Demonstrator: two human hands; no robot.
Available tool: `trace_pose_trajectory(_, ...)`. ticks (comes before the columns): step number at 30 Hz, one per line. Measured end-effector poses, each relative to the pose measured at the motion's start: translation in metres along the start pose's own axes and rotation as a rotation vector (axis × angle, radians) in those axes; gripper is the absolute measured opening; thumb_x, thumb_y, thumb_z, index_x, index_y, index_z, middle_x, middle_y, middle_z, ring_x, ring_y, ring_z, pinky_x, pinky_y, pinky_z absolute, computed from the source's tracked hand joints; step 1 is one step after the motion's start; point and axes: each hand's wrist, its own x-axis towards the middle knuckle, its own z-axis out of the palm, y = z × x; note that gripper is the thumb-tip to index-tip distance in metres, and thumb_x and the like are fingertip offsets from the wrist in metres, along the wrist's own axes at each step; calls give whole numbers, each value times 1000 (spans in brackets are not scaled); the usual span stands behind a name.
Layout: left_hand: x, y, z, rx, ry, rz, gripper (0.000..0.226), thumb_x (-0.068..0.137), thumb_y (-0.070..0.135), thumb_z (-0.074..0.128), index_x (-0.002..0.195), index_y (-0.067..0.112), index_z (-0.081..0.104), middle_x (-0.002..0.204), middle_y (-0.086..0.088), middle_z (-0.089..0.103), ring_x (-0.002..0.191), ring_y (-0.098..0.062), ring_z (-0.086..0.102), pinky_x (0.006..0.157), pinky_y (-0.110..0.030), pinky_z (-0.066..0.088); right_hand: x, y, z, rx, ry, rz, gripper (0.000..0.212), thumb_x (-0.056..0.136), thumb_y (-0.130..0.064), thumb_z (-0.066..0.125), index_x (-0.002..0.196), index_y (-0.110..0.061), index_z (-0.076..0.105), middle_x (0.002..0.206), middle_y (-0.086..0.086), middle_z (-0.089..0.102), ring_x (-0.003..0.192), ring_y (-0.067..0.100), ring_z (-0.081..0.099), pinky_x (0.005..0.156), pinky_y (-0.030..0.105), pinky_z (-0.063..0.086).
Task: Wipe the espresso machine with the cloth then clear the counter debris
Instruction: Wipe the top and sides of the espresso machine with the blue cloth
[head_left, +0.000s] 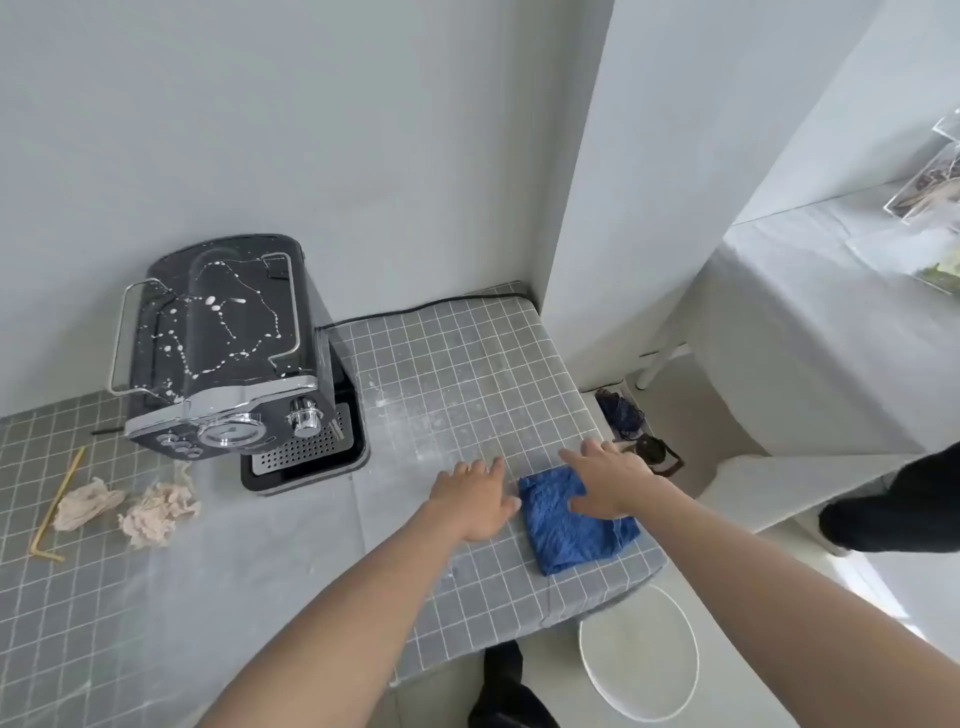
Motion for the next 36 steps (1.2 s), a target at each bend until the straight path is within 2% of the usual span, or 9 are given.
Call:
trace_pose_trajectory(4, 6, 16, 30, -31, -53, 1, 79, 104, 58, 34, 163, 15, 6, 162, -18, 27, 146, -40, 30, 112, -56, 37, 0, 8, 23, -68, -9, 12, 86, 90, -54, 59, 160, -32, 15, 150, 11, 33, 127, 32, 43, 88, 41, 54)
trace_pose_trajectory(10, 20, 39, 60, -112, 10, -31, 88, 102, 56, 46, 161, 6, 4, 160, -17, 26, 140, -37, 39, 110, -50, 42, 8, 18, 36, -148, 60, 8, 85, 89, -44, 64, 159, -36, 17, 147, 12, 31, 123, 33, 41, 96, 43, 48)
trace_pose_trajectory(17, 15, 70, 71, -331, 112, -137, 89, 102, 32, 59, 162, 7, -1, 155, -14, 34, 117, -29, 61, 89, -38, 54, 12, 32, 45, -184, 118, -53, 81, 89, -51, 64, 157, -43, 19, 140, 9, 40, 121, 30, 40, 101, 43, 41)
trace_pose_trajectory(21, 16, 70, 72, -334, 157, -138, 86, 102, 26, 58, 162, 8, -1, 147, -14, 46, 116, -31, 61, 92, -41, 54, 14, 34, 47, -109, 99, -65, 76, 92, -50, 64, 155, -47, 22, 131, 6, 44, 117, 28, 42, 100, 42, 41)
trace_pose_trajectory(24, 15, 62, 71, -326, 185, -112, 87, 103, 28, 57, 163, 15, -4, 129, -9, 60, 105, -28, 64, 90, -42, 55, 12, 32, 50, -9, 71, -61, 66, 96, -38, 62, 153, -48, 31, 123, 5, 48, 109, 27, 47, 96, 39, 42)
trace_pose_trajectory(27, 9, 52, 68, -492, 204, -46, 86, 102, 20, 56, 162, 29, -5, 128, -9, 53, 104, -27, 62, 88, -39, 55, 12, 26, 49, 147, 55, -49, 60, 95, -24, 61, 148, -45, 42, 110, 2, 46, 91, 25, 54, 80, 36, 47)
trace_pose_trajectory(29, 3, 45, 63, -609, 213, -22, 76, 102, 13, 53, 161, 31, 8, 136, -10, 46, 114, -25, 56, 93, -32, 50, 14, 18, 45, 260, 72, -60, 60, 92, -14, 60, 146, -40, 48, 105, 1, 44, 83, 24, 54, 74, 36, 49)
trace_pose_trajectory(33, -10, 23, 52, -654, 235, -34, 61, 104, 14, 49, 159, 18, 24, 148, -10, 37, 128, -24, 50, 105, -30, 44, 19, 3, 31, 373, 149, -100, 60, 91, -7, 57, 146, -30, 52, 111, 2, 46, 93, 25, 56, 84, 39, 52)
trace_pose_trajectory(36, -21, 2, 41, -610, 227, -63, 60, 104, 16, 48, 159, 12, 24, 144, -7, 37, 119, -25, 56, 102, -33, 47, 19, -11, 16, 383, 180, -140, 58, 93, -10, 59, 147, -30, 50, 118, 2, 48, 101, 24, 56, 89, 33, 50)
